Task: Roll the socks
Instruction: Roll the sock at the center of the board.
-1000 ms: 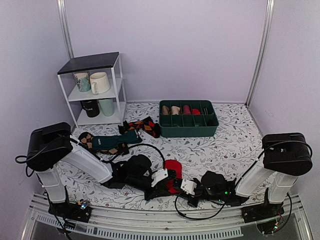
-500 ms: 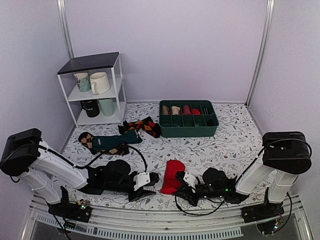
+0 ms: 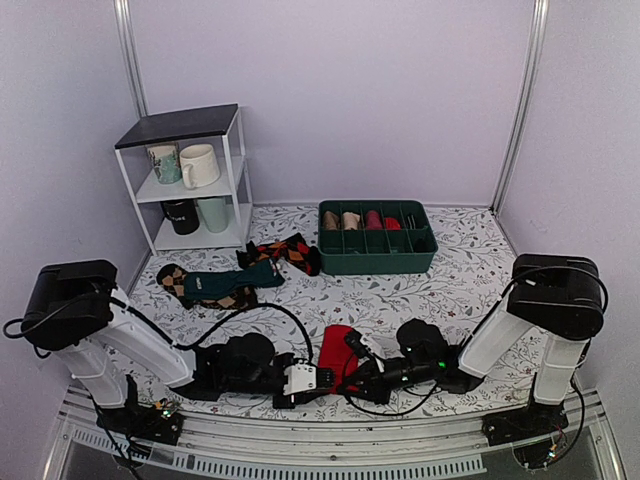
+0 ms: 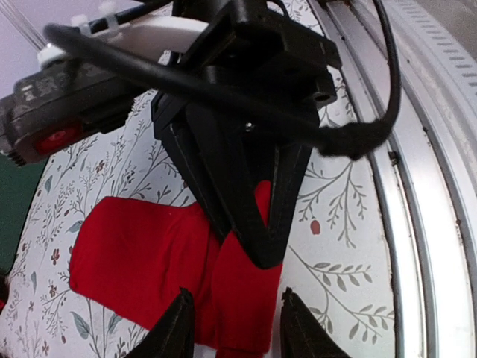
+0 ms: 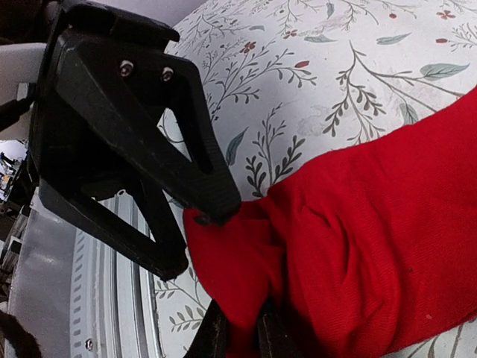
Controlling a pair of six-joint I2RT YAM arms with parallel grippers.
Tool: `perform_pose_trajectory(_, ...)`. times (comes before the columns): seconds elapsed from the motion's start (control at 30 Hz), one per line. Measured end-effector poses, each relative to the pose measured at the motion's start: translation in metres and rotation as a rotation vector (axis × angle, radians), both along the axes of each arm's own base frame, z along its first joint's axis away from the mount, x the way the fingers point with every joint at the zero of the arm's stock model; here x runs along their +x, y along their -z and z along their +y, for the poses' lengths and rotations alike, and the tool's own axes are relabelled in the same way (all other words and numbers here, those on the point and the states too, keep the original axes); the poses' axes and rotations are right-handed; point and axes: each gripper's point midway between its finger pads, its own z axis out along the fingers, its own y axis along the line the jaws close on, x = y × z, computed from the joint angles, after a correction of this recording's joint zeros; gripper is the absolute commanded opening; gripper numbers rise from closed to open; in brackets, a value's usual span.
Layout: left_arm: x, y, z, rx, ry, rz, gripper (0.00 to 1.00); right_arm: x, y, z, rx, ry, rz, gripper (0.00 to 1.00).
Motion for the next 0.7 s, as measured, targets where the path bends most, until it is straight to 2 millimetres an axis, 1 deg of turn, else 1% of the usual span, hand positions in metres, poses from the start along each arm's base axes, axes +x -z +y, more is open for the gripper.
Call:
perform_pose_trajectory(0.17, -0.001, 0.006, -0.004, 0.014, 0.006, 0.001, 0.37, 0.000, 0.000, 0.000, -0.004, -0.002, 0.033, 0.04)
perform_pose_trajectory(0.3, -0.002, 0.012, -0.003, 0.029, -0.005, 0.015, 0.29, 0.000, 0.001, 0.000, -0.005, -0.003, 0.045, 0.04)
perform_pose_trajectory(0.37, -0.001, 0.017, -0.002, 0.042, -0.021, 0.024, 0.26, 0.000, 0.001, 0.000, -0.005, -0.004, 0.051, 0.04)
perform_pose_trajectory(0.43, 0.000, 0.021, -0.002, 0.049, -0.033, 0.035, 0.22, 0.000, 0.001, 0.001, -0.005, -0.009, 0.055, 0.05)
perform_pose_trajectory(0.53, -0.001, 0.024, -0.003, 0.053, -0.044, 0.050, 0.12, -0.001, 0.001, 0.001, -0.005, -0.010, 0.056, 0.05)
perform_pose_trajectory(0.6, -0.001, 0.025, -0.003, 0.051, -0.053, 0.059, 0.02, 0.000, 0.002, 0.001, -0.005, -0.010, 0.058, 0.05)
perform_pose_trajectory(0.63, -0.001, 0.025, -0.003, 0.049, -0.055, 0.061, 0.00, 0.000, 0.002, 0.001, -0.006, -0.010, 0.059, 0.06)
perform_pose_trajectory(0.7, -0.001, 0.025, -0.003, 0.047, -0.060, 0.067, 0.00, 0.001, 0.002, 0.002, -0.008, -0.011, 0.064, 0.10)
